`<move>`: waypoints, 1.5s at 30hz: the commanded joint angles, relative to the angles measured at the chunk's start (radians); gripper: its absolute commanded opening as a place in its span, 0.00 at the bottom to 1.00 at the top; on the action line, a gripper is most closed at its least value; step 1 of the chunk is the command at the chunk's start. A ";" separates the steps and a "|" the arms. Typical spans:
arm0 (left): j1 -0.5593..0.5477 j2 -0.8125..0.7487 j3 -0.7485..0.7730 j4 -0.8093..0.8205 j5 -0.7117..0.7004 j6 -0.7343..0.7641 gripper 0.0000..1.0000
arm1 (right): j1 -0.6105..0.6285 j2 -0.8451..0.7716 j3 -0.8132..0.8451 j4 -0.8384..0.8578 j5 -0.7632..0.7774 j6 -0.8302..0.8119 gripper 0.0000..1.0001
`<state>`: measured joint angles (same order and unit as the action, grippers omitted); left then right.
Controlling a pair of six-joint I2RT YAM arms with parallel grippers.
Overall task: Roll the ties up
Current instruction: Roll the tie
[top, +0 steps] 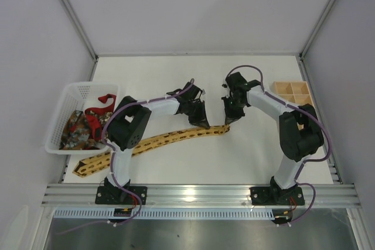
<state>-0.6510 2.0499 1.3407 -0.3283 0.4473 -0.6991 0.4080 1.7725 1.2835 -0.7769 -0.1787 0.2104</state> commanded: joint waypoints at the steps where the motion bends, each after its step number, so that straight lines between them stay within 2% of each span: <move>1: 0.007 0.007 -0.005 0.026 -0.001 0.015 0.08 | 0.070 0.011 0.065 -0.030 0.037 0.053 0.00; 11: 0.007 0.010 -0.029 0.043 -0.004 0.015 0.07 | 0.172 0.091 0.165 -0.091 0.080 0.130 0.00; 14: 0.011 -0.006 -0.040 0.049 -0.009 0.015 0.07 | 0.175 0.094 0.172 -0.114 0.142 0.121 0.00; 19: 0.025 -0.066 -0.038 0.034 -0.047 0.033 0.06 | 0.173 0.085 0.166 -0.120 0.133 0.112 0.00; 25: 0.060 -0.149 -0.092 0.060 -0.107 0.030 0.13 | 0.176 0.091 0.166 -0.105 0.108 0.126 0.00; 30: 0.073 -0.094 -0.126 0.057 -0.082 0.009 0.04 | 0.183 0.087 0.166 -0.105 0.114 0.136 0.00; 45: 0.071 -0.048 -0.179 0.115 -0.038 -0.019 0.00 | 0.285 0.162 0.220 -0.102 0.140 0.221 0.00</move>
<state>-0.5797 1.9812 1.1847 -0.2203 0.4206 -0.7113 0.6754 1.9110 1.4597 -0.8757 -0.0494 0.3939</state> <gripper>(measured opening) 0.009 0.023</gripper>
